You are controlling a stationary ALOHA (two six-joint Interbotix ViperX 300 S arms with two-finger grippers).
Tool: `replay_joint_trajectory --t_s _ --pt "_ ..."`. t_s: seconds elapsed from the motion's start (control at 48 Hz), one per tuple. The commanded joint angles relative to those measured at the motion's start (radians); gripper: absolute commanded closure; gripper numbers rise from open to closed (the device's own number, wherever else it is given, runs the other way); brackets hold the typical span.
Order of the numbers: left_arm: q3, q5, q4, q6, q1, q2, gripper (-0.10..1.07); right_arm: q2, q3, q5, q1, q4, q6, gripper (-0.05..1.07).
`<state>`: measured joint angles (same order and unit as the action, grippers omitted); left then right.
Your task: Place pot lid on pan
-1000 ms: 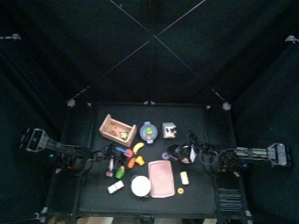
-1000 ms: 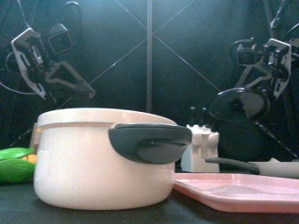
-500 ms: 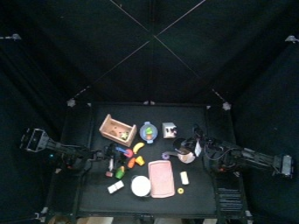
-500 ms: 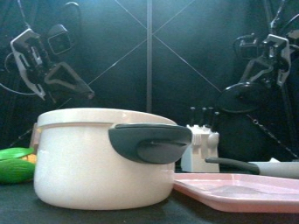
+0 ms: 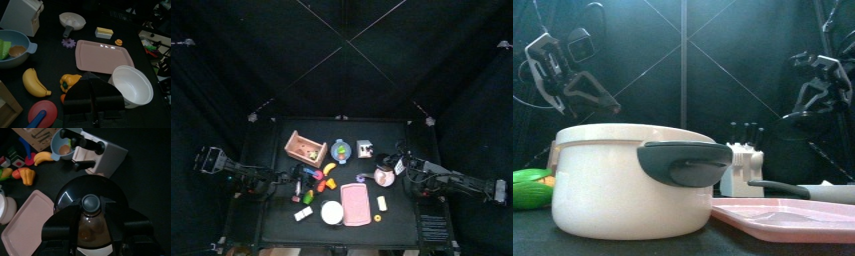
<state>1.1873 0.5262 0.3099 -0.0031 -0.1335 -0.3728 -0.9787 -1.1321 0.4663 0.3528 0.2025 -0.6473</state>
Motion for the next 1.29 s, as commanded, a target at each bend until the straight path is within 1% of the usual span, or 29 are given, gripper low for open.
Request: replay_joint_trajectory --t_s 0.0,0.167,0.396,0.521,0.75,0.938,1.271 --pt "-0.011 0.003 -0.002 -0.002 -0.003 -0.002 1.00 -0.003 -0.003 -0.005 -0.067 0.087 -0.106 0.33" --pt "-0.011 0.003 -0.002 -0.002 -0.003 0.000 1.00 0.029 -0.046 -0.021 -0.149 0.187 -0.291 0.33" --pt "-0.011 0.003 -0.002 -0.002 -0.003 -0.002 1.00 0.064 -0.063 -0.020 -0.252 0.334 -0.494 0.33" --pt "-0.011 0.003 0.000 -0.002 -0.003 -0.002 1.00 0.069 -0.061 0.021 -0.299 0.377 -0.566 0.33" --pt "-0.011 0.003 0.000 -0.002 -0.003 -0.002 1.00 0.084 -0.055 0.127 -0.414 0.430 -0.693 0.33" --pt "-0.009 0.003 0.000 -0.002 -0.003 -0.002 1.00 0.109 -0.044 0.199 -0.511 0.522 -0.833 0.33" --pt "-0.011 0.003 0.000 -0.002 -0.003 0.000 1.00 0.166 -0.052 0.273 -0.667 0.712 -1.108 0.33"
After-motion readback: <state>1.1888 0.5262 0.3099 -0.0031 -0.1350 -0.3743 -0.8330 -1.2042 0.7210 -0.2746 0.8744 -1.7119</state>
